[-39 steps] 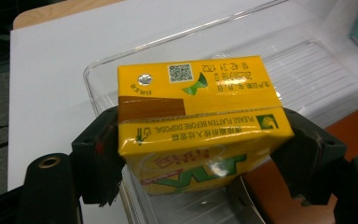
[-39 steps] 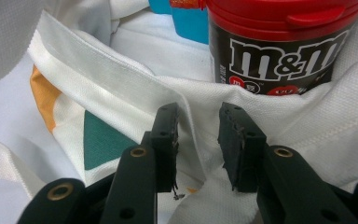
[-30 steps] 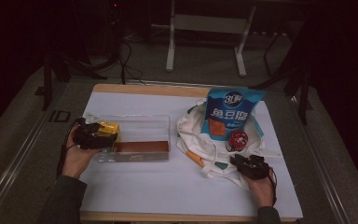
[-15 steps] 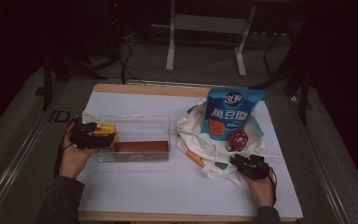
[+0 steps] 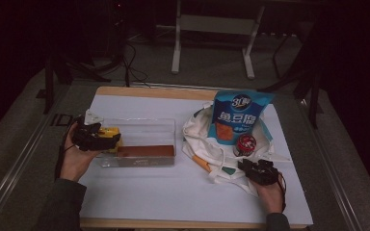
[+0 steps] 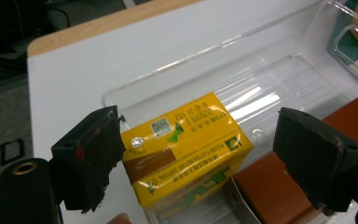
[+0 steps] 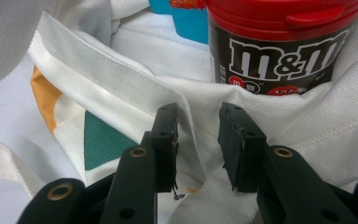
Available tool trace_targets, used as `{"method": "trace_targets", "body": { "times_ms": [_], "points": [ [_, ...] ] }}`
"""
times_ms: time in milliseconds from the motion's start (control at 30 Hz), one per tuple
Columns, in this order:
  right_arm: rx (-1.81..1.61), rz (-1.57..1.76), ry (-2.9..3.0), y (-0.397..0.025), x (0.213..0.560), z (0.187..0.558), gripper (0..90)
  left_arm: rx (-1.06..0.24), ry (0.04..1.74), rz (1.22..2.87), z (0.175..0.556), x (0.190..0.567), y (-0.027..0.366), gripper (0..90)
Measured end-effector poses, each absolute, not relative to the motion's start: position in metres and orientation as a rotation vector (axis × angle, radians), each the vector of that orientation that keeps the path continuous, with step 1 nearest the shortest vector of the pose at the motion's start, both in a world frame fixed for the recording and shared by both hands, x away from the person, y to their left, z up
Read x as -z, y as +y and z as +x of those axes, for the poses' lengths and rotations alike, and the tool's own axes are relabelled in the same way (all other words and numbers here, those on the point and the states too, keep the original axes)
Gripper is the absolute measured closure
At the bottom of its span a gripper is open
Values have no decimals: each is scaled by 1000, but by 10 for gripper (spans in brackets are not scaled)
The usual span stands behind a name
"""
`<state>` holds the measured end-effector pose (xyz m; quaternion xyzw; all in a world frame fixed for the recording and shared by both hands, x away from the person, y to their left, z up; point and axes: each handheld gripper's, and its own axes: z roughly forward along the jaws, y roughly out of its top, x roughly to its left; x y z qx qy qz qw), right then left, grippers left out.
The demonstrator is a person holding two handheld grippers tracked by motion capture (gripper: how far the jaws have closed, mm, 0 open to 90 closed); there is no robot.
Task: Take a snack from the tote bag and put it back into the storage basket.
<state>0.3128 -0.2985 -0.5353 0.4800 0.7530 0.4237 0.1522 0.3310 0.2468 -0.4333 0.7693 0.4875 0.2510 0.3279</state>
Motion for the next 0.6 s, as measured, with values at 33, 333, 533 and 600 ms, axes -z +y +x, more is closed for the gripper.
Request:
{"method": "trace_targets", "body": {
  "times_ms": [33, 333, 533, 600],
  "points": [
    [-1216, 1377, 2161, -299, 535, 313, 677, -657, 1276, 2014, 331, 433, 247, 158],
    [-1218, 1372, 2165, -298, 535, 313, 665, -613, 1228, 1995, 336, 422, 244, 123],
    [-1219, 1366, 2170, -298, 535, 313, 647, -612, 1193, 1994, 334, 420, 236, 135],
    [-1222, 1367, 2171, -298, 535, 313, 646, -609, 1184, 1966, 333, 419, 234, 168]
  ]
}}
